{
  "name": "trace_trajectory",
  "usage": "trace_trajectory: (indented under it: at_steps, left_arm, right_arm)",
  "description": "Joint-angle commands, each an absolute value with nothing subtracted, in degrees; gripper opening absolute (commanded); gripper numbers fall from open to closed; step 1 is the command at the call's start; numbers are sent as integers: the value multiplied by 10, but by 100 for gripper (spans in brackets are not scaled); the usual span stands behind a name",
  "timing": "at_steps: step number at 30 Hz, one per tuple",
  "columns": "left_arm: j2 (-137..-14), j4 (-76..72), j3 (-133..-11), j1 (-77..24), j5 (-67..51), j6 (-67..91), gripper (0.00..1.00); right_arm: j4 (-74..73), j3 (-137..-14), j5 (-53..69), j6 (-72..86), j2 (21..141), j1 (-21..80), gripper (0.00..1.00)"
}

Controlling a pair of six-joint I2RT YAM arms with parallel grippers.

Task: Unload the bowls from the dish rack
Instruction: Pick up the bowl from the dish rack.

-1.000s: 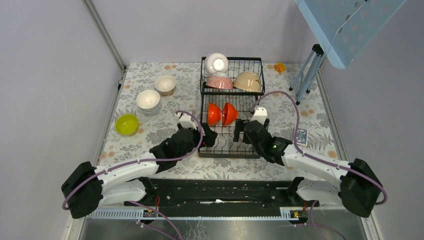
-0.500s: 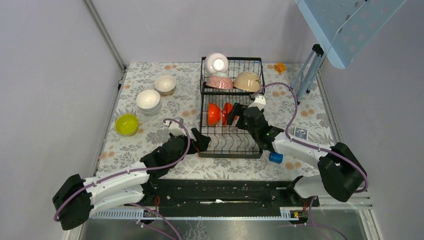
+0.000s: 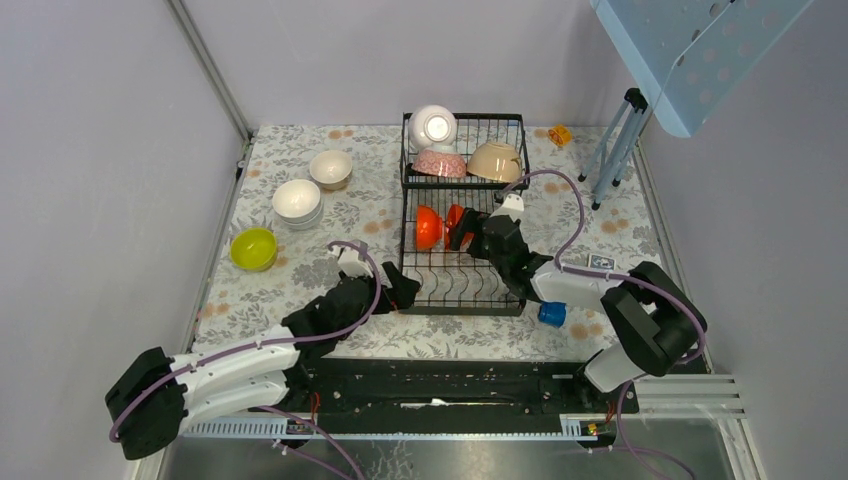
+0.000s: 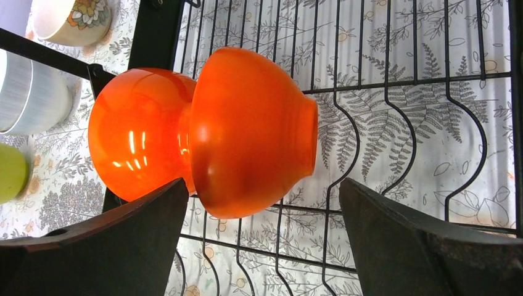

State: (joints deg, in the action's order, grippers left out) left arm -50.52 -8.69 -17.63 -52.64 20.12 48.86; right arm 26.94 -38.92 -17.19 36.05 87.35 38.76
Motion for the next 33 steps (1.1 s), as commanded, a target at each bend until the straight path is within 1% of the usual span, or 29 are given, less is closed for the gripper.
trace_trajectory:
  at_steps: [1,24,27,33]
  left_arm:
    - [-513,-107,-173,-527,194,494,99]
    - [-536,-114,-174,-527,193,499,99]
    - [-534,-113,-172,-526,193,500,99]
    - [-526,-113,-164,-526,196,503,99]
  right_arm:
    - [336,-396,-167,342,891,374,98]
    - [468,-368,-139,298,955,369,77]
    - [476,-368,-135,298,964,368,73]
    - [489,-362,-123,292,964,369,62]
